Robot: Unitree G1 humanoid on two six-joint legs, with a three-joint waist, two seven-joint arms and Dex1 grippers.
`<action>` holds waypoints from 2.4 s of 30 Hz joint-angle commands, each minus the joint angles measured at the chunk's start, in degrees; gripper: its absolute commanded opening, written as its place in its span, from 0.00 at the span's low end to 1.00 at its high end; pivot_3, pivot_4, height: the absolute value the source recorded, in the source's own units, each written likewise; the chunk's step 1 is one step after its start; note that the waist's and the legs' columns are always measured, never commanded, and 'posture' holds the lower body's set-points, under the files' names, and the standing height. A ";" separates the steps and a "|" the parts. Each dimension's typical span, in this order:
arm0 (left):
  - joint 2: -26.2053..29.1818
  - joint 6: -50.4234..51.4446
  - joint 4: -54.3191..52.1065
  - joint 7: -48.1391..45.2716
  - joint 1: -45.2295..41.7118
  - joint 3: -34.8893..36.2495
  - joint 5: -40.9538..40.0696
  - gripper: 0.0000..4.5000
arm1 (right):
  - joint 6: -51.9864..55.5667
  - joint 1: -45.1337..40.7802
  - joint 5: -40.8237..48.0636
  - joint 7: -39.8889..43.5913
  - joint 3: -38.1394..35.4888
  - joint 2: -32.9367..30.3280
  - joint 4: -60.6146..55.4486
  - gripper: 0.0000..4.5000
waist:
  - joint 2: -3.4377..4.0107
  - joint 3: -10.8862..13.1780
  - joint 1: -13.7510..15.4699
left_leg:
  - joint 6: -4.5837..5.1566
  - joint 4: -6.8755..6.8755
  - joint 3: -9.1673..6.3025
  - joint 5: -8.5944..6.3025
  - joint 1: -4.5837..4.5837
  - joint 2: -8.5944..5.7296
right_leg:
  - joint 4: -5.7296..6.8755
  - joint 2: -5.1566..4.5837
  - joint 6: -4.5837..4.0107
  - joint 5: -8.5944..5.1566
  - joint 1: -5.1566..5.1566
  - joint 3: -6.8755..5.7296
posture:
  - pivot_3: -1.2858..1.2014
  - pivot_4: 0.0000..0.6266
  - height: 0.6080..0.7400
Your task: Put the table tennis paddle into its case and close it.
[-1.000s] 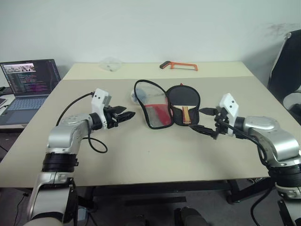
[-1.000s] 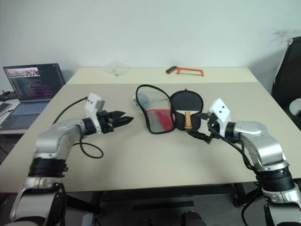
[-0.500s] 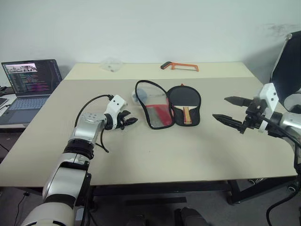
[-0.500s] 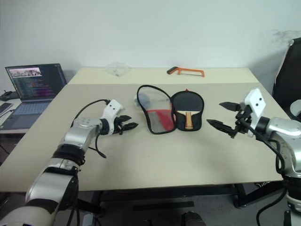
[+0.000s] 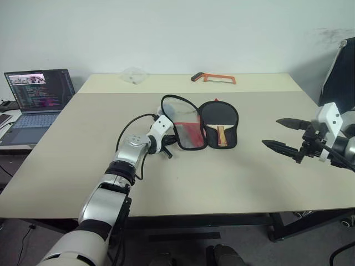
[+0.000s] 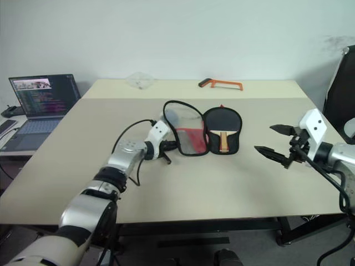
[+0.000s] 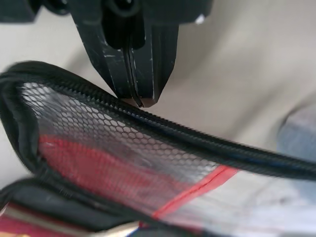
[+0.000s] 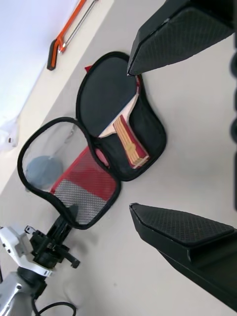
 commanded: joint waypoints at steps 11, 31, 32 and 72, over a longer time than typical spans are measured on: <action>-25.10 -13.16 -3.81 13.54 -0.38 -1.09 0.96 0.00 | -0.34 0.80 3.75 -1.57 -8.72 -3.01 -3.16 1.00 | -0.05 0.03 1.09 | 0.01 -0.01 0.07 -0.01 -0.05 -0.04 | -0.12 0.00 0.10 -0.01 0.04 0.10 | 0.52 0.24 1.00; -0.14 23.18 -45.91 -10.76 8.39 7.61 -20.53 0.28 | 25.50 -11.81 12.57 -35.06 -8.71 19.45 6.91 1.00 | 0.06 -0.03 -0.69 | 0.00 0.01 0.20 0.00 0.10 0.07 | 0.08 0.12 0.12 -0.02 0.04 0.24 | 0.52 0.24 1.00; 2.17 25.41 -47.51 -12.08 9.46 8.70 -22.25 0.36 | 27.02 -13.59 13.18 -38.27 -10.02 22.18 9.15 1.00 | 0.08 -0.04 -0.95 | 0.01 0.00 0.18 0.00 0.12 0.07 | 0.08 0.12 0.10 -0.03 0.04 0.24 | 0.52 0.24 1.00; 25.97 32.67 -61.64 -10.60 29.98 14.44 -25.45 1.00 | 16.07 -34.63 10.38 -41.14 -8.51 43.46 53.53 1.00 | 0.14 -0.10 -2.26 | 0.02 -0.07 0.13 -0.01 -0.02 0.14 | 0.09 -0.08 -0.31 0.20 -0.31 0.19 | 0.52 0.24 1.00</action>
